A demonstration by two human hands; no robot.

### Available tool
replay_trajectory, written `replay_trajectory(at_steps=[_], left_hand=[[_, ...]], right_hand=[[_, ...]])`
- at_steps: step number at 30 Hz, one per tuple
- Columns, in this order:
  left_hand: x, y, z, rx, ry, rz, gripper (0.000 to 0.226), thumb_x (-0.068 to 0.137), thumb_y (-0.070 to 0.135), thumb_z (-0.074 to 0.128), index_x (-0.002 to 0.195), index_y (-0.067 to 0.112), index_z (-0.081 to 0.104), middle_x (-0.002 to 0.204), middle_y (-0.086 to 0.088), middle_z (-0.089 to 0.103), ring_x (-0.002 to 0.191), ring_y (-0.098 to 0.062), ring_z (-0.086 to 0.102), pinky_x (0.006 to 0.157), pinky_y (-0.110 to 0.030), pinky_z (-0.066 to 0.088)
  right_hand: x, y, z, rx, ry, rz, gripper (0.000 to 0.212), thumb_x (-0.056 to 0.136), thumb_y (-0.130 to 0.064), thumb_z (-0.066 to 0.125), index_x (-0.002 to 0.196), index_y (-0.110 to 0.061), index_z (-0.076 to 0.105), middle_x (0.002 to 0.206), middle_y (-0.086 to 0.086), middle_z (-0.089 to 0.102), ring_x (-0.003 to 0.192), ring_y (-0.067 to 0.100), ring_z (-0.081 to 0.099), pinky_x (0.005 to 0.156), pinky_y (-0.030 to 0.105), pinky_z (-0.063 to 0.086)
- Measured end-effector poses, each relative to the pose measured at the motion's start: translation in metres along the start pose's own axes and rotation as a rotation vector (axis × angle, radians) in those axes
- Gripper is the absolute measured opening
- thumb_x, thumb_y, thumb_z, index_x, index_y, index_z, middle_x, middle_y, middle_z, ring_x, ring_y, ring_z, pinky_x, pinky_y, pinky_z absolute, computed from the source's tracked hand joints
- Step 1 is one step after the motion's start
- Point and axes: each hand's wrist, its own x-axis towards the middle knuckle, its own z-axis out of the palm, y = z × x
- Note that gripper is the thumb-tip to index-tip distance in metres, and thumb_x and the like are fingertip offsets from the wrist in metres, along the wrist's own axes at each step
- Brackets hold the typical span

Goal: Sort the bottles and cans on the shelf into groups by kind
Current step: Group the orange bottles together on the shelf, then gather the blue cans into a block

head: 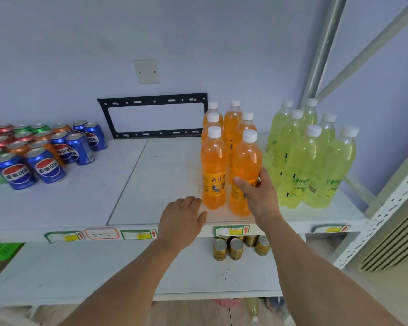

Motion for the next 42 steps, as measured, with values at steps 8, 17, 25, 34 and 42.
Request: replay_trajectory(at_steps=[8, 17, 25, 34, 42], left_hand=[[-0.010, 0.002, -0.009, -0.034, 0.103, -0.069, 0.037, 0.087, 0.042, 0.052, 0.100, 0.015, 0.073, 0.094, 0.001, 0.073, 0.071, -0.020, 0.068, 0.057, -0.032, 0.053], [-0.033, -0.013, -0.028, -0.038, 0.068, -0.044, 0.025, 0.080, 0.036, 0.067, 0.094, 0.016, 0.073, 0.089, 0.003, 0.071, 0.068, -0.019, 0.067, 0.054, -0.032, 0.052], [-0.069, -0.077, -0.059, 0.105, -0.066, 0.071, 0.031, 0.086, 0.037, 0.047, 0.081, 0.018, 0.070, 0.074, 0.002, 0.064, 0.064, -0.022, 0.060, 0.060, -0.034, 0.046], [-0.156, -0.217, -0.111, 0.253, -0.210, 0.106, 0.014, 0.085, 0.026, 0.063, 0.088, 0.015, 0.070, 0.078, -0.003, 0.064, 0.066, -0.023, 0.058, 0.062, -0.034, 0.042], [-0.170, -0.312, -0.123, 0.302, -0.231, -0.071, 0.030, 0.099, 0.028, 0.037, 0.112, 0.016, 0.061, 0.106, -0.003, 0.062, 0.097, -0.024, 0.057, 0.083, -0.036, 0.040]], right_hand=[[0.007, 0.022, -0.004, -0.054, -0.062, 0.018, 0.065, 0.076, -0.029, 0.083, 0.129, -0.038, 0.046, 0.111, -0.015, 0.066, 0.106, 0.012, 0.063, 0.091, 0.037, 0.052], [0.005, 0.021, -0.001, -0.180, -0.046, -0.006, 0.064, 0.081, -0.033, 0.078, 0.136, -0.035, 0.044, 0.106, -0.022, 0.063, 0.099, 0.007, 0.060, 0.086, 0.030, 0.047], [-0.076, 0.039, 0.039, -0.771, 0.134, 0.187, 0.071, 0.091, -0.051, 0.057, 0.144, -0.010, 0.035, 0.146, 0.012, 0.040, 0.131, 0.035, 0.042, 0.105, 0.048, 0.038], [-0.152, -0.022, 0.210, -1.403, -0.357, -0.435, 0.037, 0.101, -0.038, 0.039, 0.130, -0.018, 0.051, 0.127, 0.003, 0.054, 0.115, 0.025, 0.052, 0.098, 0.036, 0.037], [-0.146, -0.056, 0.343, -1.351, -0.482, -0.569, 0.040, 0.101, -0.036, 0.040, 0.134, -0.016, 0.049, 0.131, 0.005, 0.052, 0.119, 0.026, 0.049, 0.100, 0.037, 0.036]])
